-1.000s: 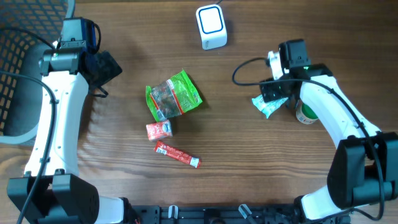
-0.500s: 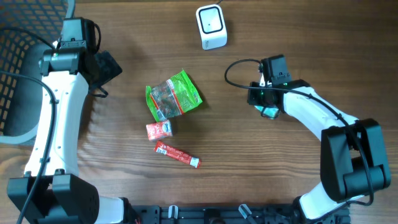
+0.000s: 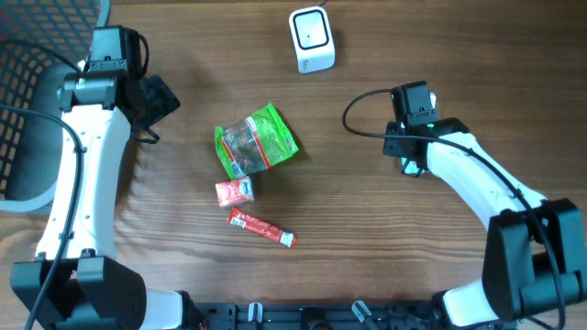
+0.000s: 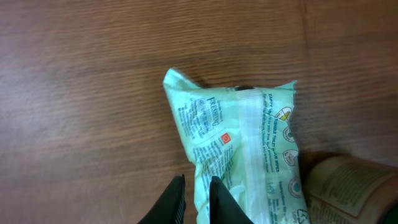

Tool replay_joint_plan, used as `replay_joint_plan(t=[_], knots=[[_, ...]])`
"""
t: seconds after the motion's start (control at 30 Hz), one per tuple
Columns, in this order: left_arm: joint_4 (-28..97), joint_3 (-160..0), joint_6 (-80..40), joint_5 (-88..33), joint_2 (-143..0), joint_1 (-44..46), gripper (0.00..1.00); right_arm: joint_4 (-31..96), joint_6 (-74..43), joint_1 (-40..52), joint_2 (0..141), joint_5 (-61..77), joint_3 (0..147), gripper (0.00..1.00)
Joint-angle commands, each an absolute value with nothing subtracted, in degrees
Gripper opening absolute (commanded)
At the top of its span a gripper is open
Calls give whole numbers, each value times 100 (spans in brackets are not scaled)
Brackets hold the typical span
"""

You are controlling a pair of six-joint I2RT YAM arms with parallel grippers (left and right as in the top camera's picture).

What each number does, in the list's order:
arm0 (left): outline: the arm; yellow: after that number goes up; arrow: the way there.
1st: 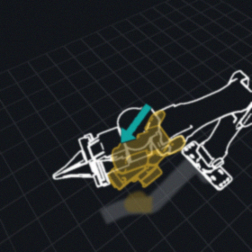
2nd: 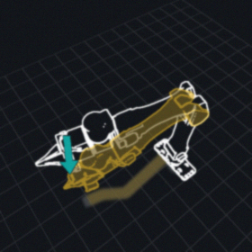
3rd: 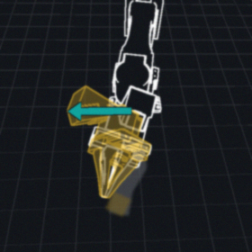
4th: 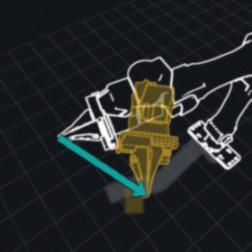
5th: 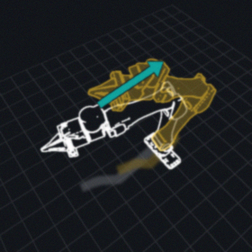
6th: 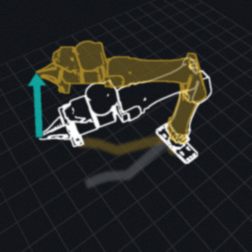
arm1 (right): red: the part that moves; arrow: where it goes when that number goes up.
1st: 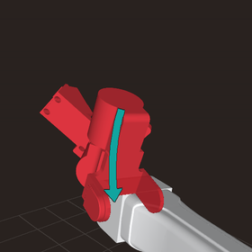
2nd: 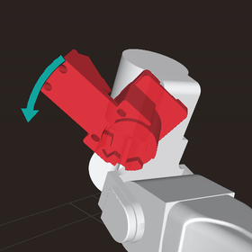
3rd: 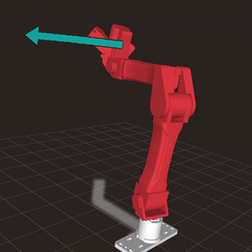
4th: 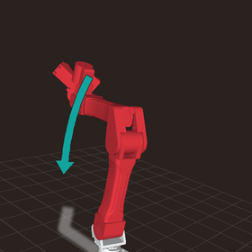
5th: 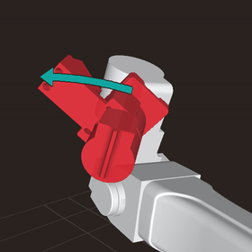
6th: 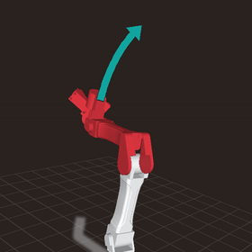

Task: Scan the item barcode
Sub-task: 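Reach the right gripper down and grasp the red stick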

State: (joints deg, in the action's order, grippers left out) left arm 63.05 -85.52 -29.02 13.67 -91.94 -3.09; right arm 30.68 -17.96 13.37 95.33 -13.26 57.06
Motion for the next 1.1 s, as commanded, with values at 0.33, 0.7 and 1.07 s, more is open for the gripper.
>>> replay_joint_plan(t=[0.33,0.7,1.07], knots=[[6307,-8604,-2877,1422,-9153,-351,100,3951,185,4346,8936,1157,5994,52],[6307,-8604,-2877,1422,-9153,-351,100,3345,296,5920,9972,248,5859,50],[6309,-8604,-2877,1422,-9153,-351,100,3487,209,5929,10427,296,5859,4]])
